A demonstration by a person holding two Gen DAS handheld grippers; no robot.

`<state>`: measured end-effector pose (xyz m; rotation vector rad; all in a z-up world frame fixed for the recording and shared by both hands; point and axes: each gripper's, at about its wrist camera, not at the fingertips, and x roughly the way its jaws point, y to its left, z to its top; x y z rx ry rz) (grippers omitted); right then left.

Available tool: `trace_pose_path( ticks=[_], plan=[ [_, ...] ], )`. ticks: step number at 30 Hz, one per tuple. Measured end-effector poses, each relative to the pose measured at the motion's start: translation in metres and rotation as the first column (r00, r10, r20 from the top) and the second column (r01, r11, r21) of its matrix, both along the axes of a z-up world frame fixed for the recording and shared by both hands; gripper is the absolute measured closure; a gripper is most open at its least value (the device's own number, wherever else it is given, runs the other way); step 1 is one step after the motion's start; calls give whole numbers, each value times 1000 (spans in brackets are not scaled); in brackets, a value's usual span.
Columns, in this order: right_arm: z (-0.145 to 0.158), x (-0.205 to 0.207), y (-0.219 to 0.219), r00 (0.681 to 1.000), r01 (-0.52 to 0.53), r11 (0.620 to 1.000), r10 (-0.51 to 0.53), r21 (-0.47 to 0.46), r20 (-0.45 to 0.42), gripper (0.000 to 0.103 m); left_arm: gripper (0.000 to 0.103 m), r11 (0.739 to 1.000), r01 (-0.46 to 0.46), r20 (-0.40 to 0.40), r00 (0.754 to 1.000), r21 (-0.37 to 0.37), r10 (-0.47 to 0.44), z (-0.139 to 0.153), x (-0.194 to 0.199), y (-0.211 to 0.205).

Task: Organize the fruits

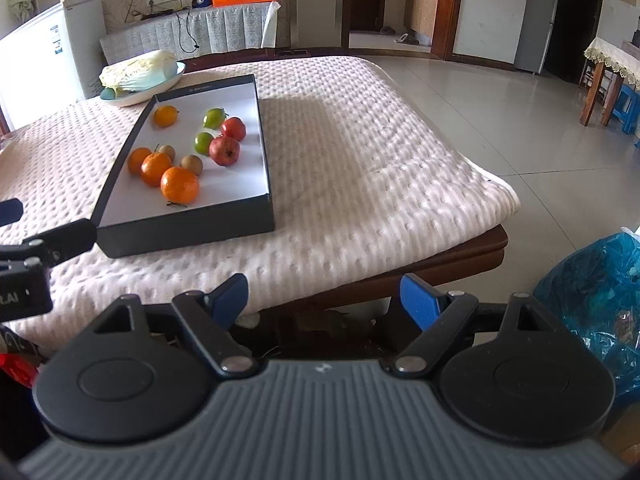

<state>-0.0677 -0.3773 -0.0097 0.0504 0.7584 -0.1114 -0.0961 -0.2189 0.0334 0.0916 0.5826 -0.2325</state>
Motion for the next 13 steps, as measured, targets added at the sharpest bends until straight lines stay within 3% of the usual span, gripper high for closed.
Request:
trace_pose_path(
  ticks=[13],
  plan=[
    [-3,2,-1,1000,10,1000,-10,-4,-11,18,0,1000,-15,10,1000,-7,16,3,4,1]
  ],
)
